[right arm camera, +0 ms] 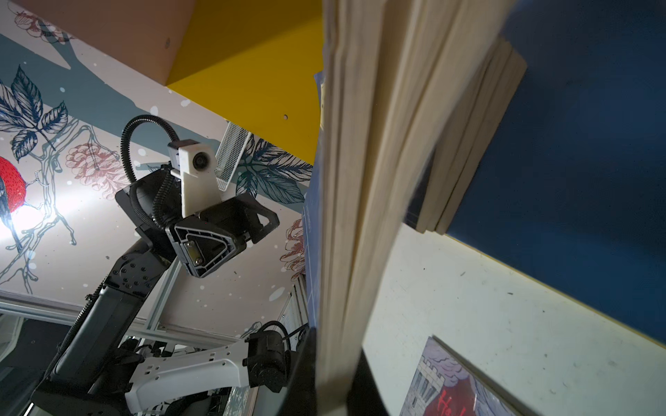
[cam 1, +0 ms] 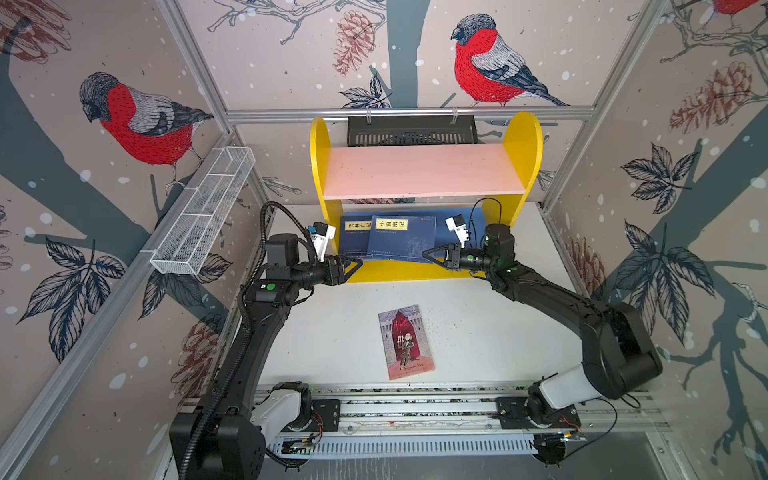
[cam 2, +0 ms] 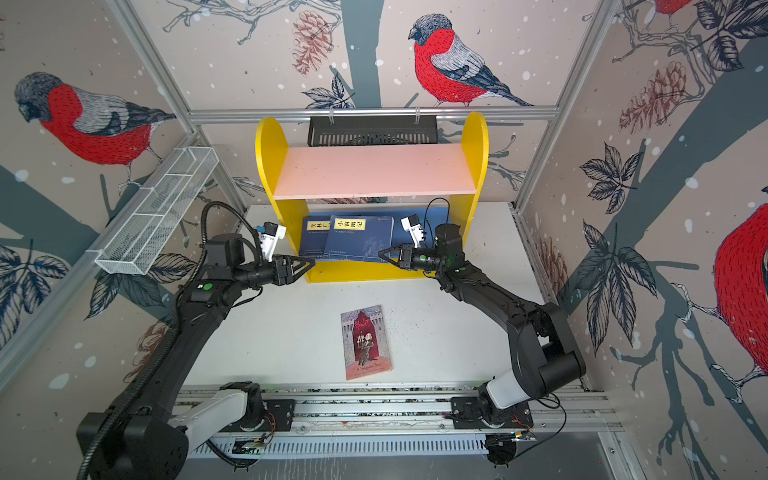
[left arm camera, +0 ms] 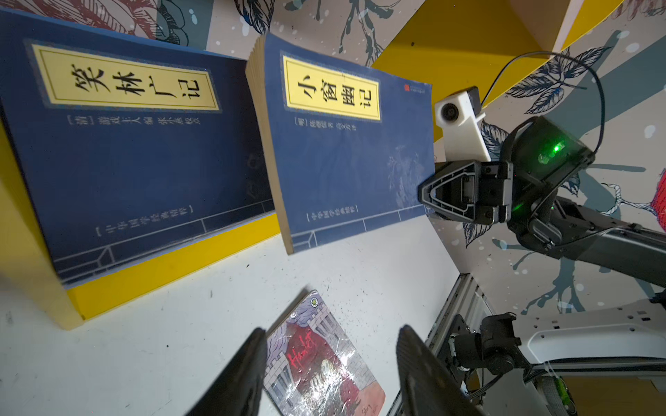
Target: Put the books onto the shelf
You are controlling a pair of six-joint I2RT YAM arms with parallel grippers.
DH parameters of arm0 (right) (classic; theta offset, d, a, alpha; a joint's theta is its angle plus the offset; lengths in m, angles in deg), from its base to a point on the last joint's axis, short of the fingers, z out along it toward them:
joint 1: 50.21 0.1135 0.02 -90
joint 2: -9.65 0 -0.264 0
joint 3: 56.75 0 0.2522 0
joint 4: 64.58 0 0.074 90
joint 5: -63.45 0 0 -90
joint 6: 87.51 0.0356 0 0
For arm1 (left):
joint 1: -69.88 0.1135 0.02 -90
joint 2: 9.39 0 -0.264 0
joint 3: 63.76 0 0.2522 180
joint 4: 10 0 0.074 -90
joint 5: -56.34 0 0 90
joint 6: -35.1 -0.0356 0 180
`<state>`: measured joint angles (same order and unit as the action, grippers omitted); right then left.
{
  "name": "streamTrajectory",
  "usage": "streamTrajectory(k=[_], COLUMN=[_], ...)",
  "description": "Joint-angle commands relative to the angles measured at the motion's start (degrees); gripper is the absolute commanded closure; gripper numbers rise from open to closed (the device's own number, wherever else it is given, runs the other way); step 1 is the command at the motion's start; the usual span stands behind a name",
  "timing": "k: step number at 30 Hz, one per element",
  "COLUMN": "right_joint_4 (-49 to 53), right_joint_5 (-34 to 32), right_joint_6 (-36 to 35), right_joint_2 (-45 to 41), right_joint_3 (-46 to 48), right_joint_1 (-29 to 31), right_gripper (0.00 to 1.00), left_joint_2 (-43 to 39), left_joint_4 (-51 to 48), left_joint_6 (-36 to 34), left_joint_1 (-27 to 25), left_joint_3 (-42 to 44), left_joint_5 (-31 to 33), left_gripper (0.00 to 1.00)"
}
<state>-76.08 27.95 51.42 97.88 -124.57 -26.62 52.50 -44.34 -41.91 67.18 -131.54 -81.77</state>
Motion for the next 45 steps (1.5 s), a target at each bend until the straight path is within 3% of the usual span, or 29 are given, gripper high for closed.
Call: streamTrajectory(k=[1,16,24,37,45], right_joint_4=[-0.2,2.0,8.4,17.7,22.4], right_joint_5=[1.7,1.3,0.6,-9.1,-14.8], right_joint_6=[-1.9,0.8,-1.2,-5.0,-7.0], right_joint_2=[3.9,20.4,24.8,23.2,21.4], right_joint_3=[-3.9,-20.6,-27.2,-28.9,-29.4], right_joint_1=[0.1,4.3,6.4,7.7,8.0], right_gripper=[0.99,0.99,0.93,0.54,0.47], left_joint_2=[-0.2,1.5,1.7,1.7,1.2], left_joint_4=[-1.8,-0.5,-0.6,-0.6,-3.0], left_joint_6=[-3.2,-1.8,-1.9,-1.8,-8.0], left_joint_1=[0.2,-0.1,-0.2,-0.2,-0.6], left_joint_3=[-0.7,-2.0,-2.4,-2.4,-2.7], left_joint_5=[1.8,1.9,4.5,6.3,11.8], left_gripper=[0.43,0.44,0.44,0.43,0.43])
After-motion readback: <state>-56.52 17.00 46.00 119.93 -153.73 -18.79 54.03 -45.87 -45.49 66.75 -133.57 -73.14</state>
